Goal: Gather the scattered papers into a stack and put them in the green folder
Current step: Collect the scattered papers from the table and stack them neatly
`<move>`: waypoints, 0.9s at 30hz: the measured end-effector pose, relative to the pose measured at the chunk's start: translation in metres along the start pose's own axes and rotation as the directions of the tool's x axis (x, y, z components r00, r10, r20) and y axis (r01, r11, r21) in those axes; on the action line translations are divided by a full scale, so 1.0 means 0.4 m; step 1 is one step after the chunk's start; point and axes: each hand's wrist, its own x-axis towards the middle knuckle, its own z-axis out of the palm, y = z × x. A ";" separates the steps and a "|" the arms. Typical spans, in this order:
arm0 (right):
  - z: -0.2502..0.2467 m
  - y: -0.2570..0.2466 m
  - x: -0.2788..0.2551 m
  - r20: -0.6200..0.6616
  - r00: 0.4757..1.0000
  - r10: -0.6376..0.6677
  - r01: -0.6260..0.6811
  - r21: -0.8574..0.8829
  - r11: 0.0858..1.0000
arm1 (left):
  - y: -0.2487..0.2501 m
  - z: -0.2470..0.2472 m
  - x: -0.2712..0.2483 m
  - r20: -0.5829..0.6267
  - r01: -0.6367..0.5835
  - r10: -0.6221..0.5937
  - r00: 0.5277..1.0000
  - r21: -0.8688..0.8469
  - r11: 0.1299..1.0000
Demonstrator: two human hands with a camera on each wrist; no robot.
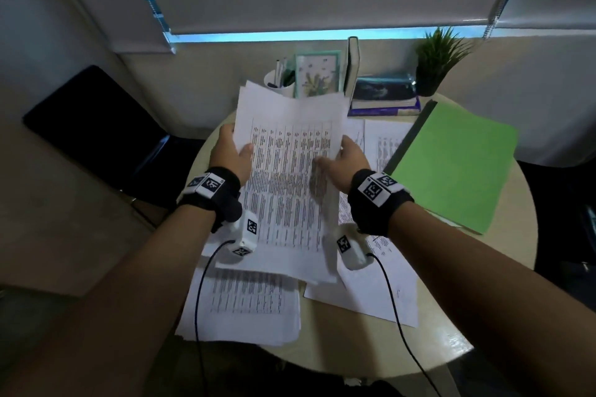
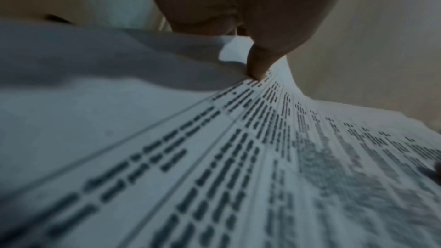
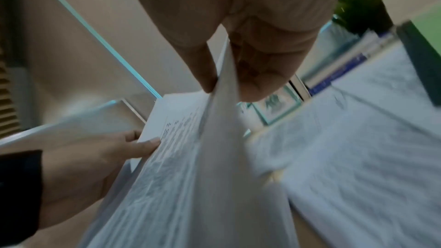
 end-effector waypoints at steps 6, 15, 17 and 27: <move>0.135 0.099 -0.026 0.137 0.972 0.189 -0.172 -0.127 0.977 | -0.186 -0.031 -0.074 0.103 0.236 -0.260 0.960 0.202 0.951; 0.252 0.190 -0.045 0.172 0.925 0.338 -0.279 -0.296 0.914 | -0.341 0.005 -0.116 0.111 0.252 -0.298 0.948 0.308 0.918; 0.273 0.200 -0.046 0.177 0.924 0.339 -0.274 -0.309 0.911 | -0.358 0.006 -0.107 0.111 0.250 -0.300 0.948 0.327 0.911; 0.226 0.201 -0.011 0.045 0.944 0.326 -0.273 -0.445 0.853 | -0.361 0.016 -0.068 0.003 0.220 -0.243 0.970 0.418 0.882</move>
